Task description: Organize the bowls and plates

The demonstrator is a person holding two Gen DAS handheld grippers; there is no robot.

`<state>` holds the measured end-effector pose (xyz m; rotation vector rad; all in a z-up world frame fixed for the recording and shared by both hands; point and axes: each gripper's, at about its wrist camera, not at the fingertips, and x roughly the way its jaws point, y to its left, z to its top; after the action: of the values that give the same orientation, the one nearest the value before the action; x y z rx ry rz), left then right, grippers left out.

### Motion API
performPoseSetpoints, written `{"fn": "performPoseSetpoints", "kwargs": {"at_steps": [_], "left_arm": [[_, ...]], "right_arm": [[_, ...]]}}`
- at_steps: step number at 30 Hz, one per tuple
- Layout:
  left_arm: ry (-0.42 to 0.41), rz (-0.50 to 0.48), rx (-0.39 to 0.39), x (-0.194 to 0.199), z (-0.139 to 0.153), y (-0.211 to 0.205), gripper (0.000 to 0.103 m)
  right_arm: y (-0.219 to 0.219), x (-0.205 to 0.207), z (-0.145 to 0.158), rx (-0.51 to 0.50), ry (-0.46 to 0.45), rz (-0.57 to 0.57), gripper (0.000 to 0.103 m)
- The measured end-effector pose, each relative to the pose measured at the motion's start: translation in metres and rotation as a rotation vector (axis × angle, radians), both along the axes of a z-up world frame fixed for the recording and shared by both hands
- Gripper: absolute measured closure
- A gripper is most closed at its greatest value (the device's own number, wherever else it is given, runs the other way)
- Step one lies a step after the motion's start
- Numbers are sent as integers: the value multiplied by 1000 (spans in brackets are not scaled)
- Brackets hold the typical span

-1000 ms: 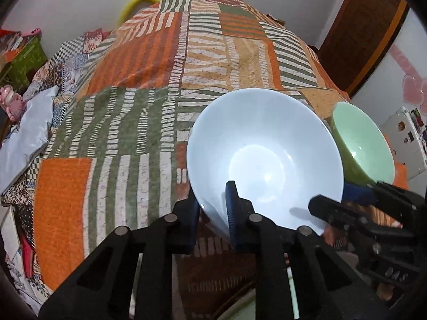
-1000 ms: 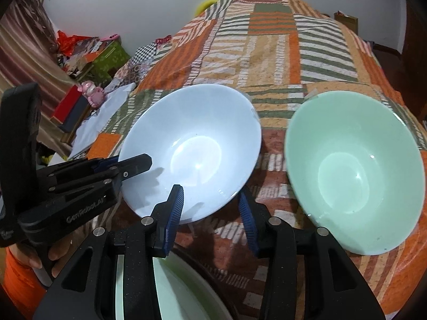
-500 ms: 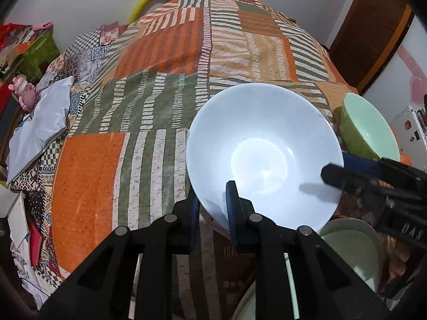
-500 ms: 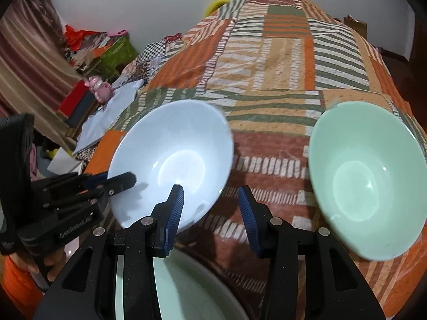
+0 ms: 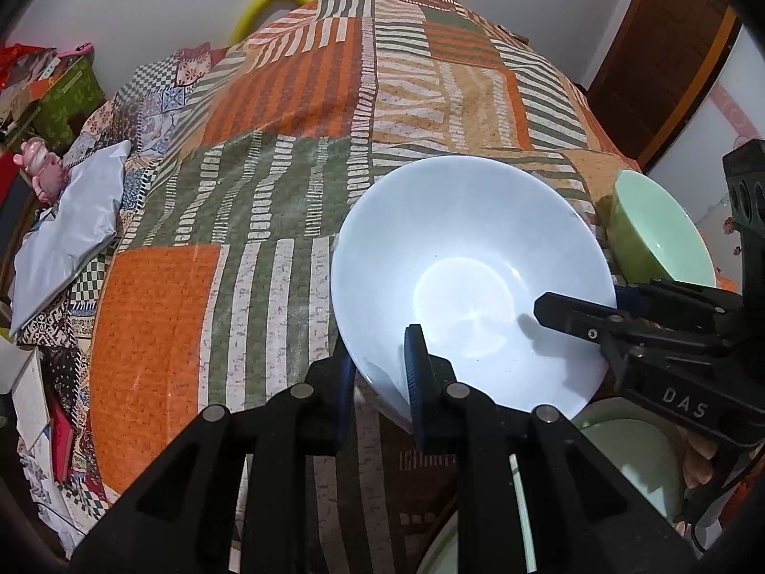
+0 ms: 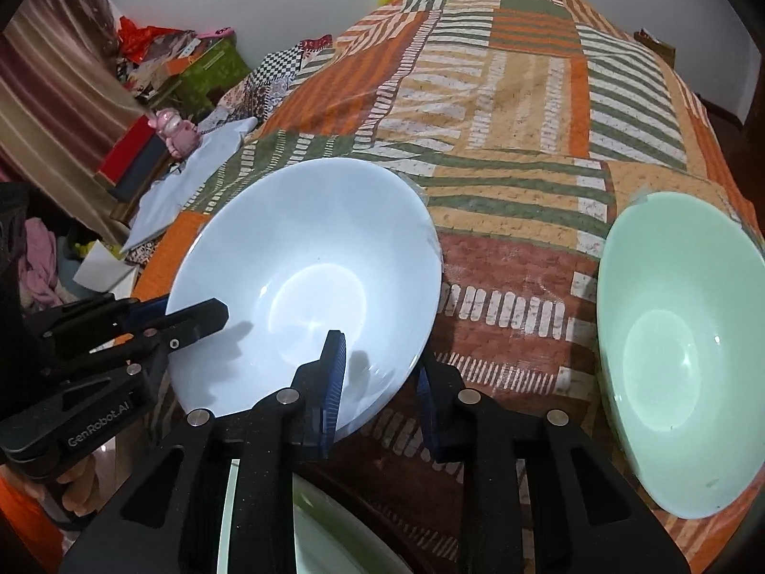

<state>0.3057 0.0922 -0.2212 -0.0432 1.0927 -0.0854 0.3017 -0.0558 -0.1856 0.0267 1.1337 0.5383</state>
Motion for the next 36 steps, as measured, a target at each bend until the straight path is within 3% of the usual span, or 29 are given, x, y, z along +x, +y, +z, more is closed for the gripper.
{"fn": "performPoseSetpoints", "kwargs": {"at_steps": [8,15,26,36], "left_arm": [[-41,-7,-11,-10,17,-8,84],[-90,3,-33,-30,40,-9,84],[-181,32,-55,-82,82,0,84],[-230,82,-62,-129,105,25,84]], "right_arm": [[-6,-10,10,-7,-26,-19,78],[-9,-24,37,11,-85,-23,78],[-1,-57,73,33,-169,7,78],[21,-85,89,56,-207,55,78]]}}
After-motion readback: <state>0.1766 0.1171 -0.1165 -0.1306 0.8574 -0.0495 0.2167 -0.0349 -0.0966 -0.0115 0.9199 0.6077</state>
